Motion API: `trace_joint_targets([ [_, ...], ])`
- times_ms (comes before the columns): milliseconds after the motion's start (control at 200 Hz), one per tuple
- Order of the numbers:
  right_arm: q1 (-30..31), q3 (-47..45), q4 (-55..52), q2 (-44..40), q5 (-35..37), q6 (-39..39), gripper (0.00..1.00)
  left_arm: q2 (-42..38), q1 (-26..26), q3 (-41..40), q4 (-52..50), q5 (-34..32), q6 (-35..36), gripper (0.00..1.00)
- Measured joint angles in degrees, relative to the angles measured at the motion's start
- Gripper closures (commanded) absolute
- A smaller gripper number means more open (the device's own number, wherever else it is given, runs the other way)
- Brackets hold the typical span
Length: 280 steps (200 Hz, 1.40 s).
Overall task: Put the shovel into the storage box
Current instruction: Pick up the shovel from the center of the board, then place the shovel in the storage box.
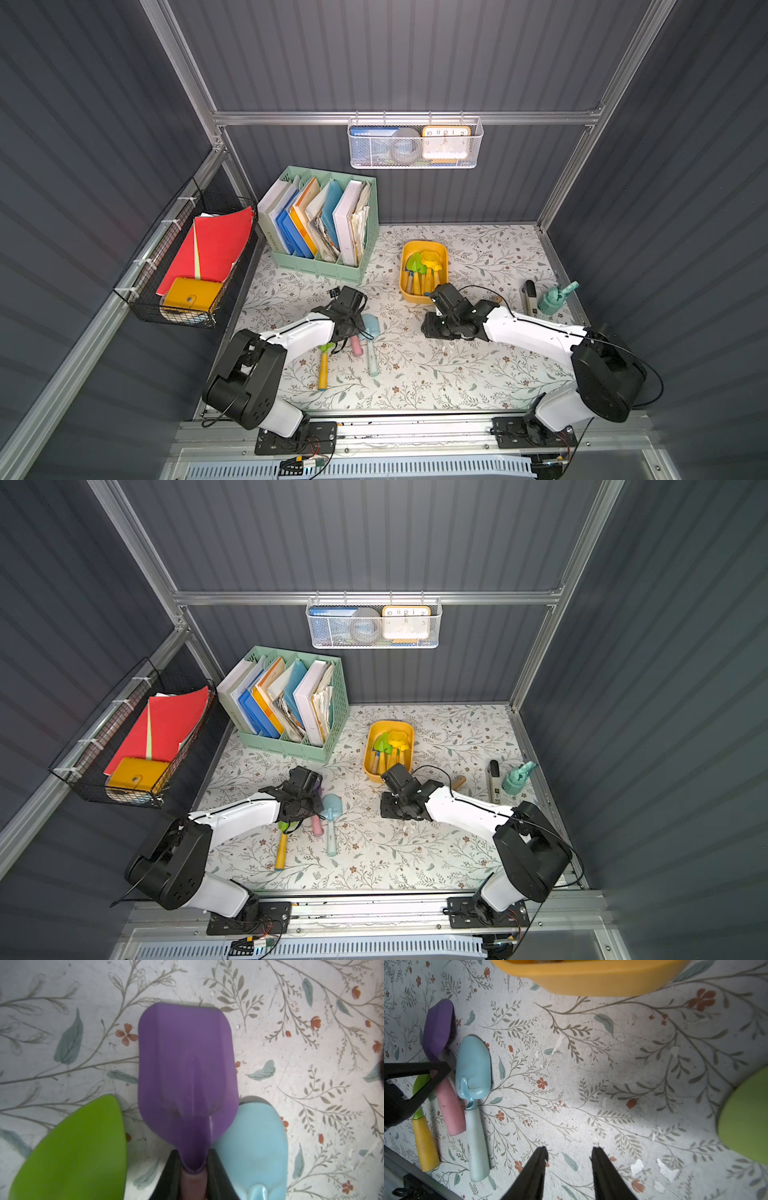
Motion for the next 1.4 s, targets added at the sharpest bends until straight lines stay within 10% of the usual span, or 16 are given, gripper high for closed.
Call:
trace_joint_targets([
  [855, -0.31, -1.97, -1.68, -5.16, 4.48, -0.02, 0.59, -3.06, -3.34, 9.42, -2.99, 3.28, 1.2, 0.94],
  [1401, -3.15, -7.21, -2.93, -11.96, 5.77, 0.48, 0.58, 19.02, -7.26, 35.19, -2.56, 7.98, 4.26, 0.94],
])
